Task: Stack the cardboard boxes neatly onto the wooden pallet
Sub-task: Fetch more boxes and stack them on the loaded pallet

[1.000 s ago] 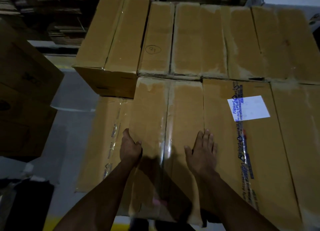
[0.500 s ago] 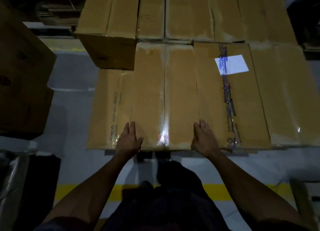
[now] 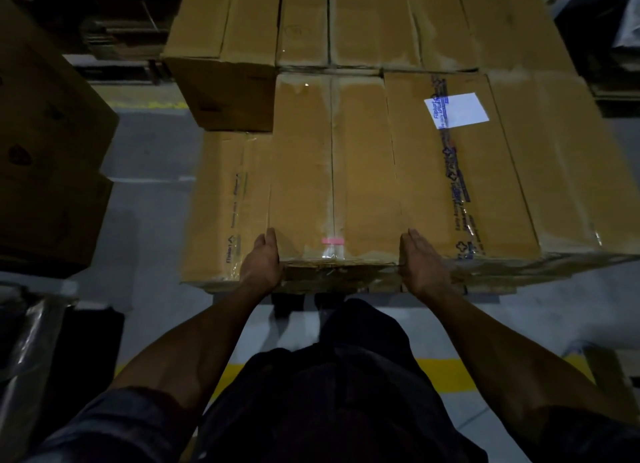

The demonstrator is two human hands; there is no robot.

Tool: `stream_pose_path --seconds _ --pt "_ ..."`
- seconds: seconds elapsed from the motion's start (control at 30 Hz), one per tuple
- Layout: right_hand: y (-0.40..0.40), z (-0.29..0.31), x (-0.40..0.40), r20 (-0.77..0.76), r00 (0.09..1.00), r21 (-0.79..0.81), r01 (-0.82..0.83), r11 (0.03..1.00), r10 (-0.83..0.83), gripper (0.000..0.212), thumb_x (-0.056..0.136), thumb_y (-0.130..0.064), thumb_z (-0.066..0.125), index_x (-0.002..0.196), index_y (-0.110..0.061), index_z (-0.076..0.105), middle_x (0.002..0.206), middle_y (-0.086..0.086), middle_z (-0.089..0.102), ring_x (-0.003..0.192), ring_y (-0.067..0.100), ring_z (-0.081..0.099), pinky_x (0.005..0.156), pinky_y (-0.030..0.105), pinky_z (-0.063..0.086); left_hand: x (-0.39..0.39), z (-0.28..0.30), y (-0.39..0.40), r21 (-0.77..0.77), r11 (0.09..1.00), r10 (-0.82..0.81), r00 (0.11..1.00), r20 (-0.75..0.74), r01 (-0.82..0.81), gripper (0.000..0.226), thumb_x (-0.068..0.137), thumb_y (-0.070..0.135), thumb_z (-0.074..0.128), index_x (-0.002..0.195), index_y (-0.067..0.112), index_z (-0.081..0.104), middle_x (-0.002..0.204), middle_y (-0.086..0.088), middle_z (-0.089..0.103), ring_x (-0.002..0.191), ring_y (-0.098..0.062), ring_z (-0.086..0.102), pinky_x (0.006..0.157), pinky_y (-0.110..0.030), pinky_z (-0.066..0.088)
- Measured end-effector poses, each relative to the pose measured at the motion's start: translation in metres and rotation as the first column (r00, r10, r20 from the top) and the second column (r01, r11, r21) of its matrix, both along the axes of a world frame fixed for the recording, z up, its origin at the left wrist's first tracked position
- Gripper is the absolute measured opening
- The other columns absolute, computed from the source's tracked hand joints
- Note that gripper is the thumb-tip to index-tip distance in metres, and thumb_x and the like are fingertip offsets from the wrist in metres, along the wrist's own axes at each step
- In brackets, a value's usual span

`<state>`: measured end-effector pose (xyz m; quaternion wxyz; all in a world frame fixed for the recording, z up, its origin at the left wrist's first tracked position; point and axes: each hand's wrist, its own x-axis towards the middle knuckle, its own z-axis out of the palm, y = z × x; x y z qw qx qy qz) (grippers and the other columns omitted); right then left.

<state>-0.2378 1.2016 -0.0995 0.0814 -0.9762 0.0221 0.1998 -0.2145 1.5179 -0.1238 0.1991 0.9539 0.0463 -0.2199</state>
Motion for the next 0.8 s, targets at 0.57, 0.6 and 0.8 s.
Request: stream_pose_path --seconds 0.57,0.6,0.8 --pt "0.028 0.015 0.028 -0.098 0.961 0.085 0.268 0.96 -0.26 0.059 0.088 -0.035 0.06 0.134 -0.004 0.042 0.147 0.016 0.029 0.131 0.036 0.031 0.106 0.042 0.032 0.019 0.0 -0.002 -0.256 0.932 0.244 0.966 -0.085 -0.258 0.072 0.08 0.027 0.065 0.14 0.007 0.03 0.117 -0.017 0.06 0.103 -0.037 0.059 0.083 -0.04 0.051" --pt "0.033 0.015 0.035 -0.096 0.948 0.086 0.311 0.947 -0.303 0.056 0.09 -0.037 0.057 0.132 -0.004 0.043 0.143 0.016 0.031 0.128 0.036 0.031 0.106 0.042 0.031 0.028 0.0 -0.006 -0.267 0.913 0.288 0.95 -0.118 -0.309 0.073 0.086 0.027 0.063 0.144 0.004 0.025 0.122 -0.022 0.058 0.107 -0.039 0.058 0.085 -0.04 0.048" --pt "0.06 0.007 0.067 -0.041 0.846 0.123 0.533 0.837 -0.532 0.054 0.093 -0.037 0.051 0.134 -0.002 0.041 0.138 0.017 0.036 0.125 0.035 0.035 0.106 0.042 0.032 0.062 -0.009 -0.028 -0.29 0.756 0.537 0.81 -0.237 -0.586 0.088 0.097 0.038 0.057 0.155 0.004 0.0 0.16 -0.022 0.013 0.143 -0.04 0.024 0.116 -0.042 0.027"
